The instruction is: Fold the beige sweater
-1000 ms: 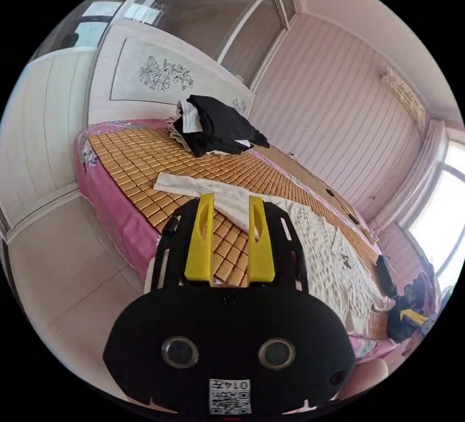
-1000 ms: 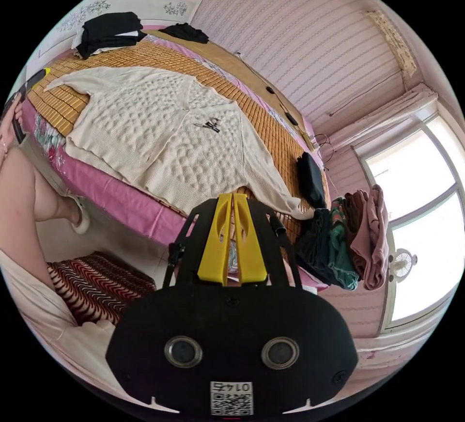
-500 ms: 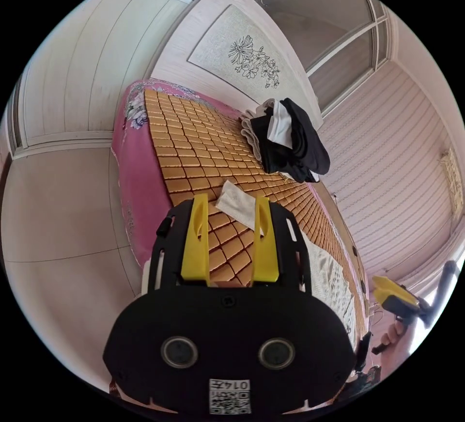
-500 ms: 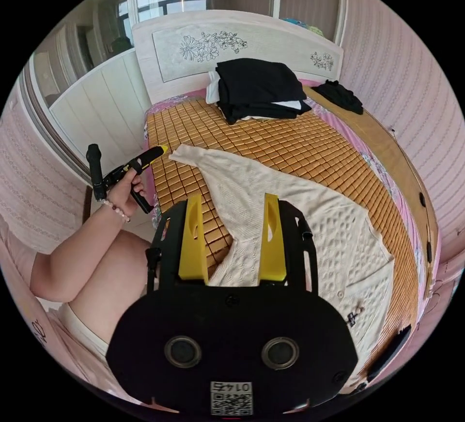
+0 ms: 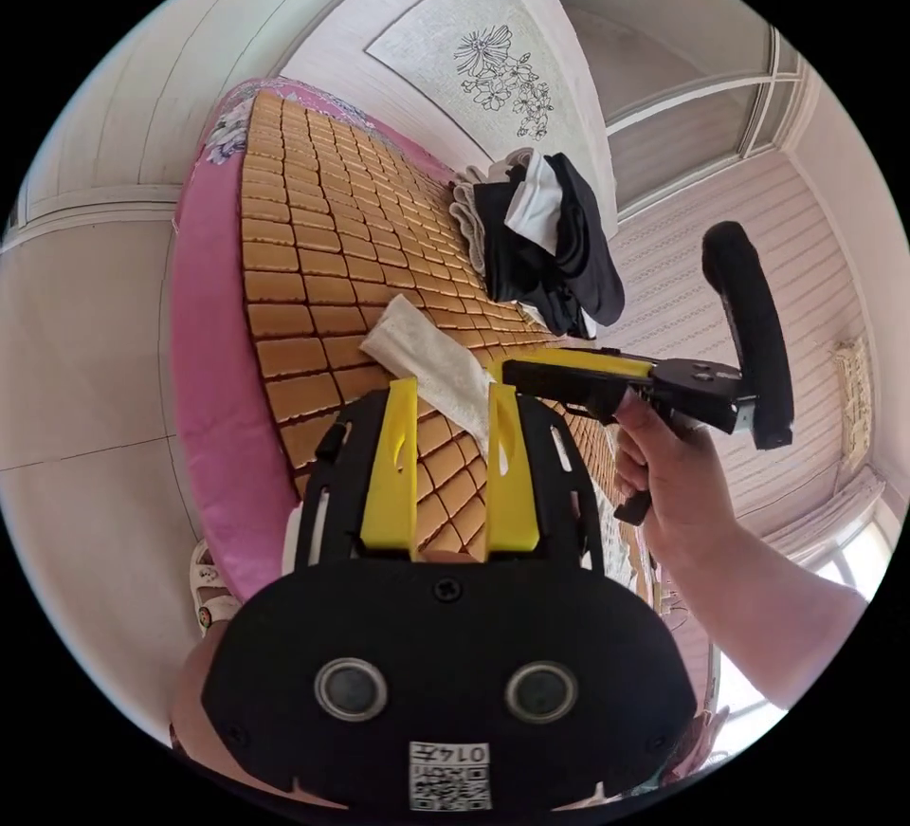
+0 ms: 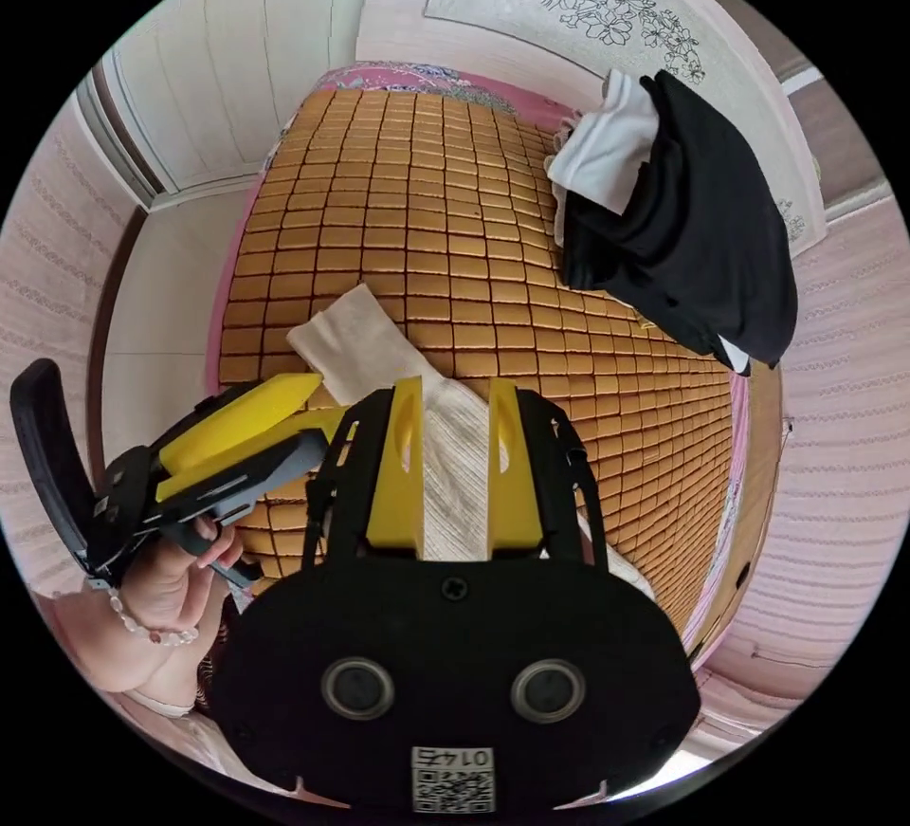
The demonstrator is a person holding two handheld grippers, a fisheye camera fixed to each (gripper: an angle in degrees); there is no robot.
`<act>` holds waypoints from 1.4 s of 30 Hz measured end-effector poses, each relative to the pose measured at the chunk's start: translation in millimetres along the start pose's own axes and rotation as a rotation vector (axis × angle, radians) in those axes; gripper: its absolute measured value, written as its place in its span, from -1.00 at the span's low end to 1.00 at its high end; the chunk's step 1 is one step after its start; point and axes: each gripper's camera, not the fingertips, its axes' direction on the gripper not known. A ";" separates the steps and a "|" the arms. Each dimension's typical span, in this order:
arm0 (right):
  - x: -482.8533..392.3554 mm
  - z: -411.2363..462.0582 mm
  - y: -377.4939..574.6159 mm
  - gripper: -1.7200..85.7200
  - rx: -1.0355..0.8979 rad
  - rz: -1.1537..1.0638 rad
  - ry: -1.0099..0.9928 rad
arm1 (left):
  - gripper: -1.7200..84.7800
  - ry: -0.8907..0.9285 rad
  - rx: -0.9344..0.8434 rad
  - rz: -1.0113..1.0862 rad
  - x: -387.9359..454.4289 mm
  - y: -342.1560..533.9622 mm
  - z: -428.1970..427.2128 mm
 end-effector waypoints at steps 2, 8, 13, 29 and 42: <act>6.2 17.2 -11.2 -0.79 -0.047 -0.012 -0.034 | -0.72 0.018 -0.023 0.005 0.5 -5.6 3.2; 24.6 16.4 -17.4 -0.96 -0.020 0.013 -0.150 | -0.73 0.010 0.003 -0.028 2.4 -16.5 3.2; 42.7 -12.5 0.6 -0.98 0.097 -0.009 -0.226 | -0.71 0.027 0.020 -0.062 4.6 -19.6 1.3; 123.9 -72.5 106.8 -0.97 0.244 0.040 -0.408 | -0.92 0.453 -0.063 0.035 34.2 -9.9 14.4; 201.2 -99.7 211.5 -0.97 0.312 0.246 -0.504 | -0.58 0.351 -0.202 0.379 92.7 23.2 21.9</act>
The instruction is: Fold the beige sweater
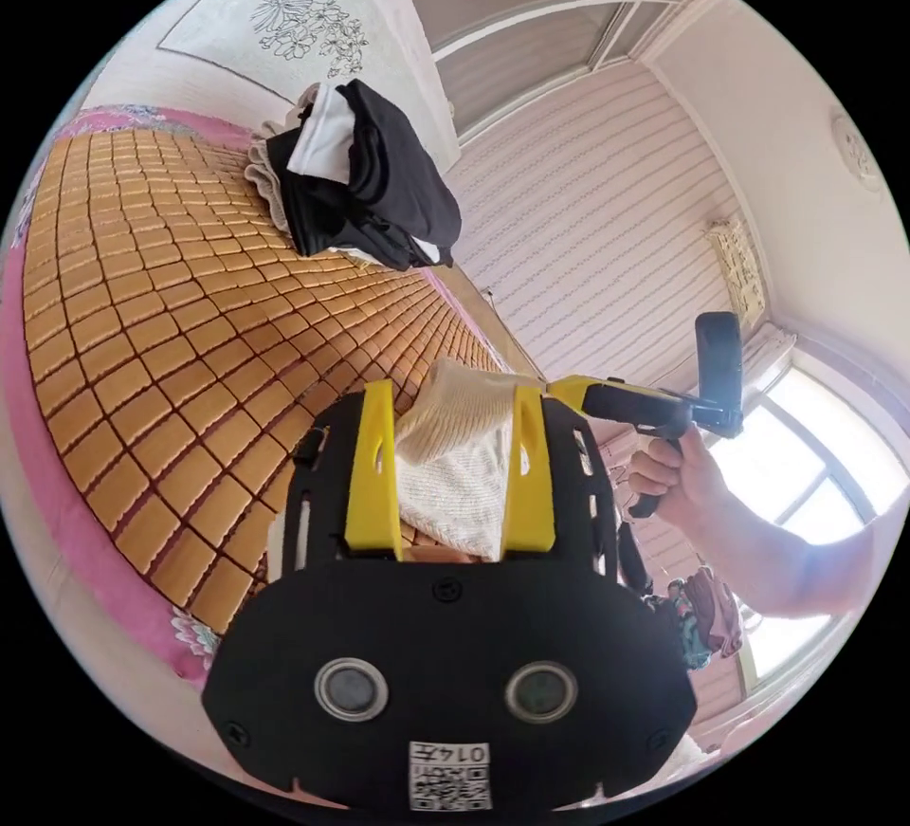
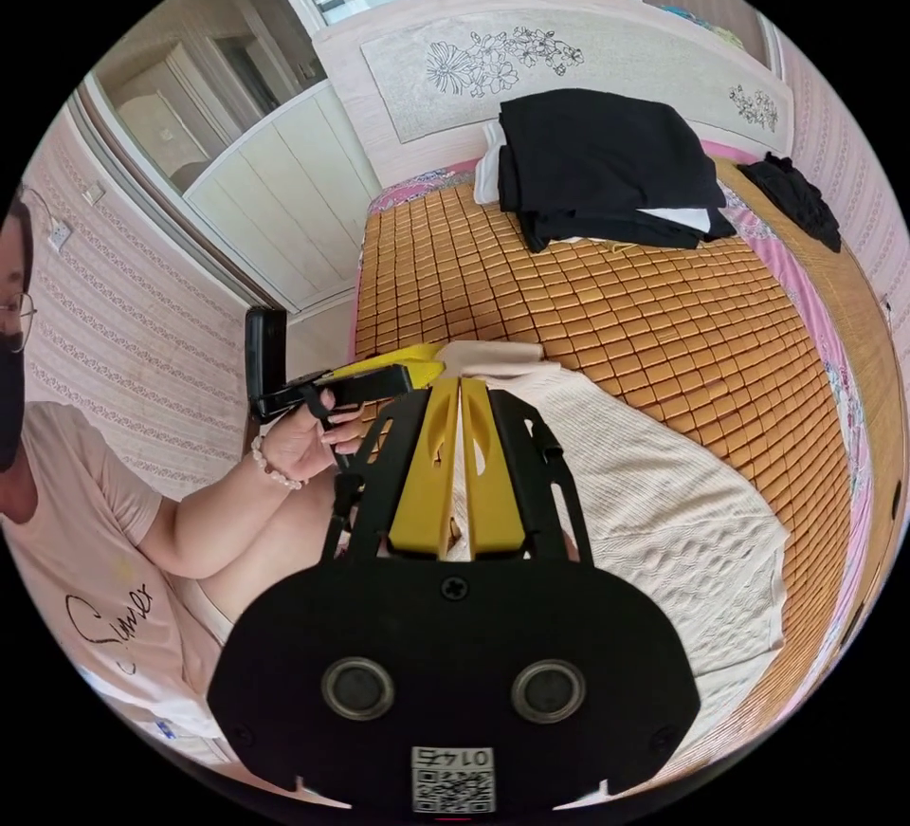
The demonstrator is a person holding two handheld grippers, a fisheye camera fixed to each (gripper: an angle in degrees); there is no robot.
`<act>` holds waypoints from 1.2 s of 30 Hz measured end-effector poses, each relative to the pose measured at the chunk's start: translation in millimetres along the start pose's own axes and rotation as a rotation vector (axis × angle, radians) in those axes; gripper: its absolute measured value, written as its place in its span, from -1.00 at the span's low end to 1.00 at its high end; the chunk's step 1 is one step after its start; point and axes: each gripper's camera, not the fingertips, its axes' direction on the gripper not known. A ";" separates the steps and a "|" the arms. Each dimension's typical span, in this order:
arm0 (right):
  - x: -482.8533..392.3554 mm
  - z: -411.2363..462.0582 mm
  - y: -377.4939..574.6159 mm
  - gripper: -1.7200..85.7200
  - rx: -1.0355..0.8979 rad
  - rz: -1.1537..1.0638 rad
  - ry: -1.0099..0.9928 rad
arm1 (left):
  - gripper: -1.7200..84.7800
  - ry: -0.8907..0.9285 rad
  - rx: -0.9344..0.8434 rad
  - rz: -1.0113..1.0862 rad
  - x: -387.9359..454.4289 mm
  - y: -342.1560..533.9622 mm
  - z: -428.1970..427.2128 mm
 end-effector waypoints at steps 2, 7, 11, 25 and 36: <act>7.7 -16.8 14.2 -0.97 0.020 0.010 -0.034 | -0.61 0.047 -0.036 0.039 7.4 4.1 8.8; 31.7 -55.5 49.7 -0.97 0.083 0.092 -0.026 | -0.86 0.289 -0.091 0.083 29.9 13.8 32.4; 58.7 -126.4 97.2 -0.97 0.299 0.217 -0.039 | -0.87 0.266 -0.004 0.301 109.2 21.2 47.2; 86.8 -277.6 468.6 -0.89 0.296 1.000 0.481 | -0.78 0.301 -0.454 0.807 280.0 195.5 160.3; 146.0 -252.2 481.1 -0.71 0.119 1.077 0.451 | -0.78 0.036 -0.598 0.726 255.9 234.8 239.9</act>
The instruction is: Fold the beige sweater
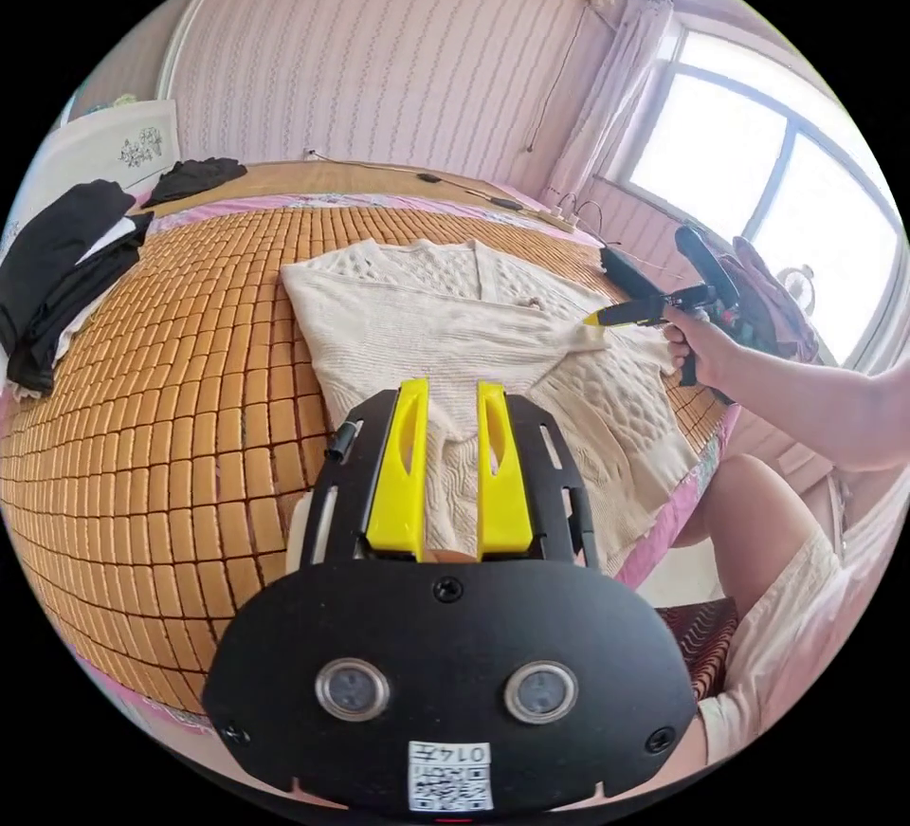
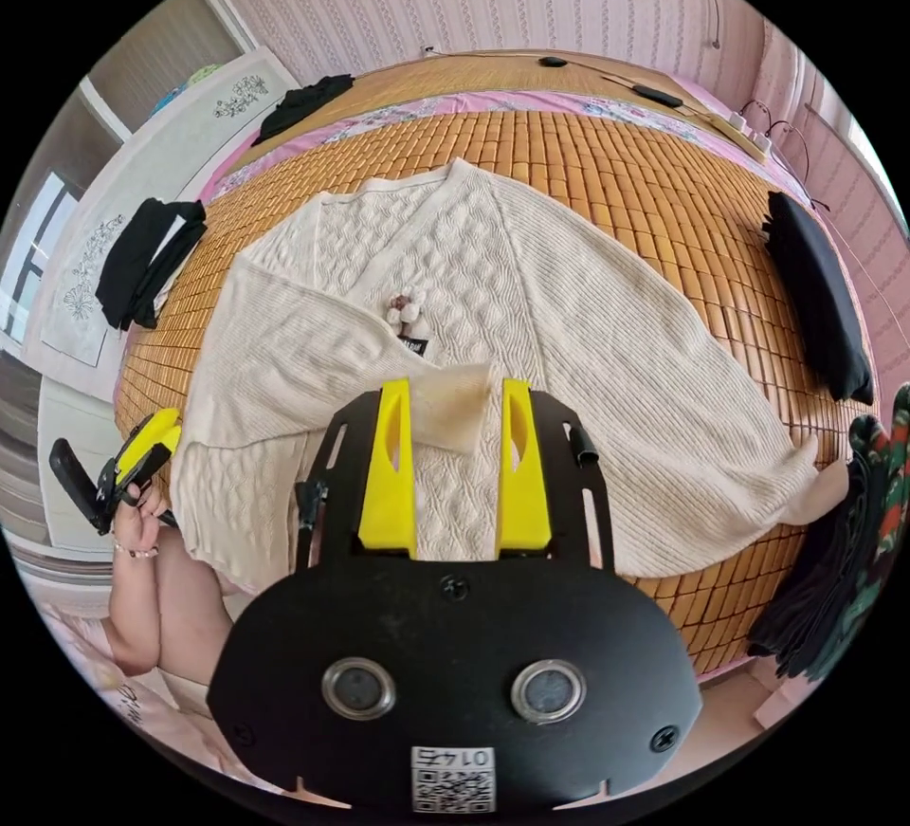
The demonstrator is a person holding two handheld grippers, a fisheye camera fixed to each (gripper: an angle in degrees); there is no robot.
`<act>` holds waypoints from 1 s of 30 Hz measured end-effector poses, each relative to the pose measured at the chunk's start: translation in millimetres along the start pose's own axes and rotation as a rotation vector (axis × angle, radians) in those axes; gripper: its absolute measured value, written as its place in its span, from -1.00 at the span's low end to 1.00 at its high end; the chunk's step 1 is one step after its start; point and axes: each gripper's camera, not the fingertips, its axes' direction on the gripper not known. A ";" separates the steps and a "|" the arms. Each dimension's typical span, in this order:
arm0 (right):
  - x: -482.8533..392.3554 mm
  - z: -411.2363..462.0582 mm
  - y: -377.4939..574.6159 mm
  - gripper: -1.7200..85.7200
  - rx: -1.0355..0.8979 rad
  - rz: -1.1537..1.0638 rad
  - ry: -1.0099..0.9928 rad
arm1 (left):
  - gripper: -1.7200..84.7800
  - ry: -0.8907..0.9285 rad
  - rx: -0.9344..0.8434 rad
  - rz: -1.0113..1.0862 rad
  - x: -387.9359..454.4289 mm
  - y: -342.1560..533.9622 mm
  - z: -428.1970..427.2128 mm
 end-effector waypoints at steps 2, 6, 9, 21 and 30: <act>11.4 0.1 -3.6 -0.84 -0.059 0.047 -0.006 | -0.79 -0.024 -0.071 0.043 5.0 -7.5 17.5; 21.6 -55.4 -1.2 -0.92 0.131 0.004 -0.063 | -0.85 -0.022 -0.109 0.033 8.2 -11.5 42.9; 41.3 -66.5 -7.2 -0.92 0.104 -0.014 0.087 | -0.85 0.063 -0.160 0.030 11.6 -17.5 64.4; 74.1 -59.6 49.3 -0.96 -0.070 -0.041 0.122 | -0.84 0.005 -0.198 0.036 35.1 -25.1 111.7; 105.5 -101.4 132.2 -0.97 0.151 -0.044 0.131 | -0.86 0.015 -0.089 0.008 68.4 -24.9 102.6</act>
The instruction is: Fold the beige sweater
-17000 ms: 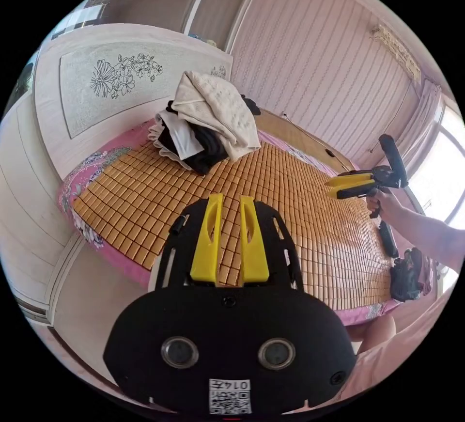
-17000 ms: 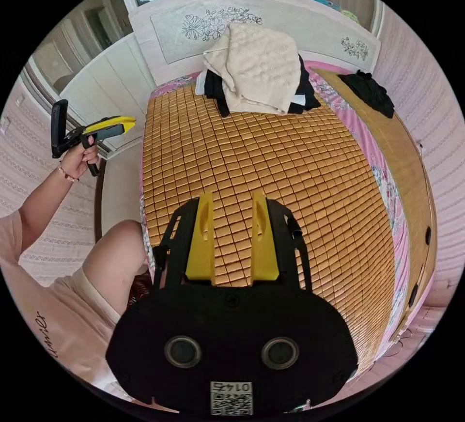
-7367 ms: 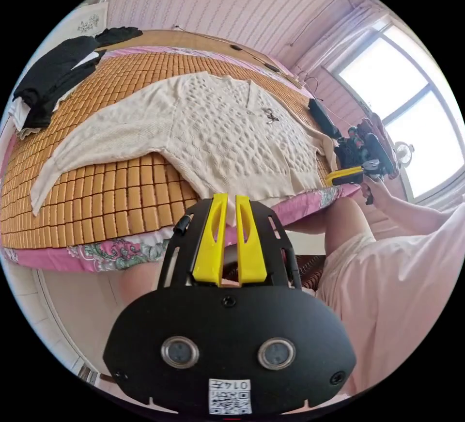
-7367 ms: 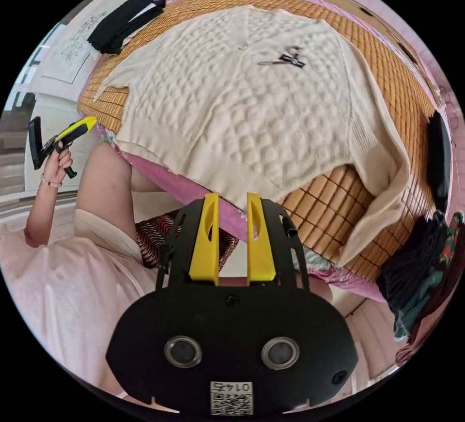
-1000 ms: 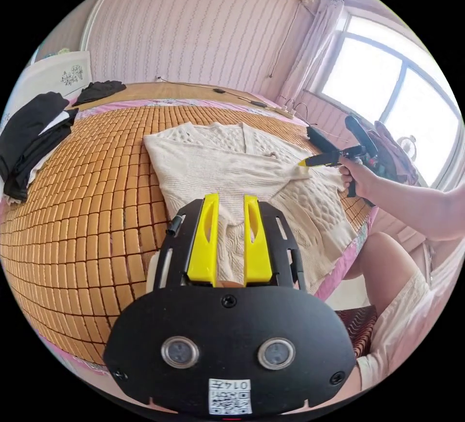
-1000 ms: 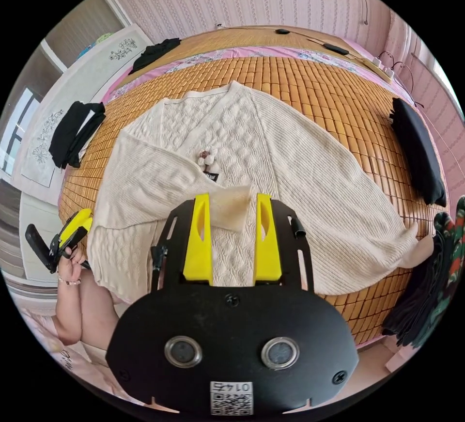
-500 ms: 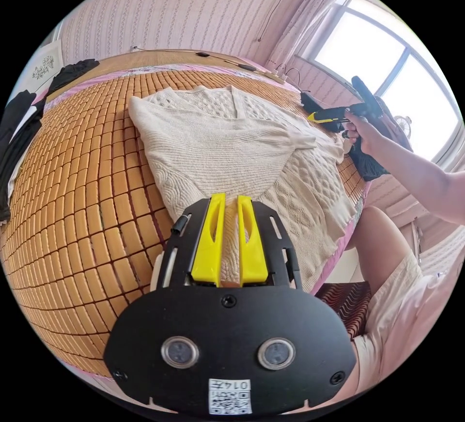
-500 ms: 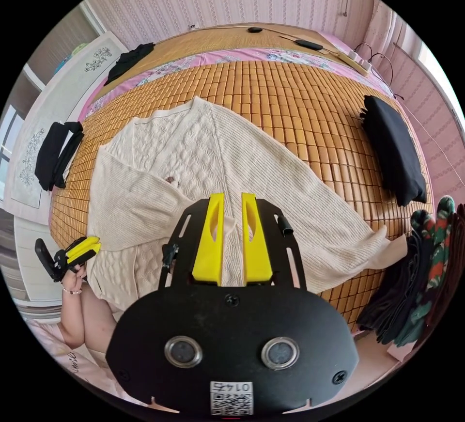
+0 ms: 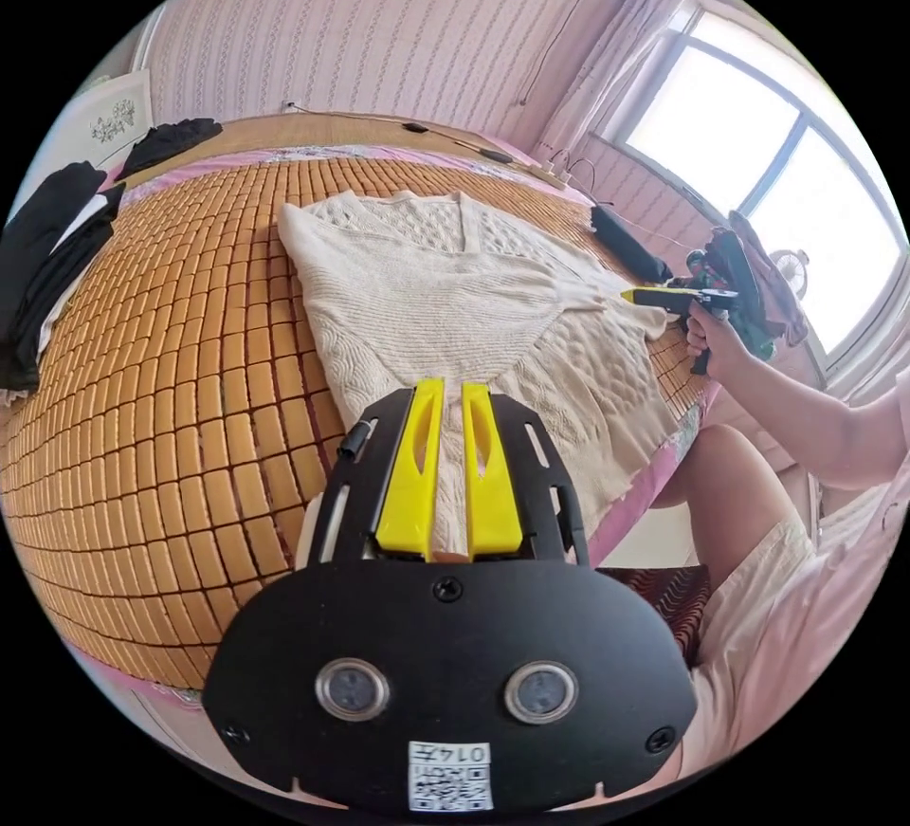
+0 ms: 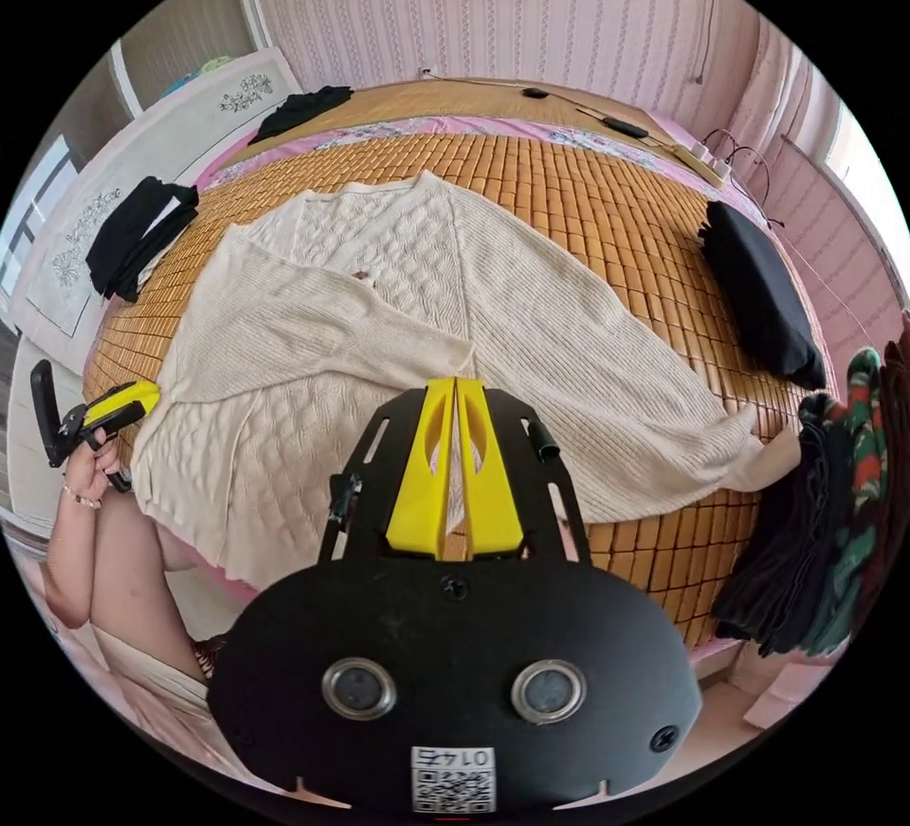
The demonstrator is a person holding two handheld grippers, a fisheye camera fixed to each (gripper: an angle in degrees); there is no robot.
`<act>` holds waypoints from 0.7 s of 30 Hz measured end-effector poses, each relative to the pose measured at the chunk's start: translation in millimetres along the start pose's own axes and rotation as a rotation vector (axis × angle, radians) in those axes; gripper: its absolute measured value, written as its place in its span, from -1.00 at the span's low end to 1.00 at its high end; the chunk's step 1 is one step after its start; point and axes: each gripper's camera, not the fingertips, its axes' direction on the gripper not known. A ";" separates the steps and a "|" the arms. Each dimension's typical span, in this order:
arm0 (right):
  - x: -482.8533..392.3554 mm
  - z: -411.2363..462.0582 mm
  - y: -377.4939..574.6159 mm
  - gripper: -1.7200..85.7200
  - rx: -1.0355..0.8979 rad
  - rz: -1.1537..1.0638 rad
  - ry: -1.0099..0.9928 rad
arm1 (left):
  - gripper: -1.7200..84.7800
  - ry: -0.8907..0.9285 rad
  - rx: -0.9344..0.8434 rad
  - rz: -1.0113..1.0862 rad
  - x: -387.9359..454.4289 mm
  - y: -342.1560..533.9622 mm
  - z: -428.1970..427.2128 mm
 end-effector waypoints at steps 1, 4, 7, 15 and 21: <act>12.8 -10.8 17.9 -0.95 0.039 0.034 0.021 | -0.86 -0.003 -0.001 0.012 4.8 -2.6 -0.6; 52.7 -36.9 63.8 -0.80 0.162 0.160 0.068 | -0.87 -0.002 -0.001 0.088 35.9 -15.7 0.9; 95.7 -51.8 100.0 -0.68 0.233 0.302 0.131 | -0.87 0.051 -0.012 0.176 74.3 -33.2 14.2; 170.9 -41.6 129.9 -0.66 0.216 0.394 0.194 | -0.87 0.102 -0.099 0.484 204.5 -125.7 99.8; 204.4 -38.0 140.0 -0.67 0.245 0.480 0.147 | -0.84 0.211 -0.135 0.747 322.2 -177.1 181.2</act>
